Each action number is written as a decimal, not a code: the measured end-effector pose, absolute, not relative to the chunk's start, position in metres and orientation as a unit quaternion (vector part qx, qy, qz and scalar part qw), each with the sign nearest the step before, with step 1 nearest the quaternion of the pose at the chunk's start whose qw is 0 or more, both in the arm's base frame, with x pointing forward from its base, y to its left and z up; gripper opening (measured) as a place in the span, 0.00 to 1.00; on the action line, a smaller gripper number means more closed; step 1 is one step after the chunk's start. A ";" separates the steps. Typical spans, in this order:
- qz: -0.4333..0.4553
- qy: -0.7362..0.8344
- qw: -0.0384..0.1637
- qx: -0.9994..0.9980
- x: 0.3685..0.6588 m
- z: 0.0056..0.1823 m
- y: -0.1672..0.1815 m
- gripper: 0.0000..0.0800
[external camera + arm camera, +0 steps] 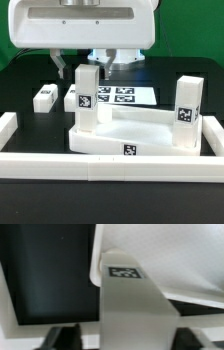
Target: Assemble desk
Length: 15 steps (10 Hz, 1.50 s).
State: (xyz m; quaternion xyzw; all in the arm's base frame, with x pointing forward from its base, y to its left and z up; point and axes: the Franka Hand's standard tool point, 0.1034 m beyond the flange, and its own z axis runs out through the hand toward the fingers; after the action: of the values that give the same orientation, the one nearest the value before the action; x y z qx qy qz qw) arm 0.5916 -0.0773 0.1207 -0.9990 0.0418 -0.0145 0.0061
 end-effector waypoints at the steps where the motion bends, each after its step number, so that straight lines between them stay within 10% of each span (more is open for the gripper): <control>1: -0.015 0.045 0.008 -0.999 0.591 0.120 -0.080 0.36; 15: -0.036 0.535 0.042 -0.843 0.595 0.119 -0.063 0.36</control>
Offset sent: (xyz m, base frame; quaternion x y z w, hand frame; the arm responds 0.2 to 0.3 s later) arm 0.0000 0.0000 0.0000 0.0000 0.0000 0.0650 0.9979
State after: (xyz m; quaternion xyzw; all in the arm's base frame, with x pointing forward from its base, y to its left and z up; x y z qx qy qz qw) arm 0.5949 -0.0632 0.1185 -0.8431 0.5349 -0.0356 0.0423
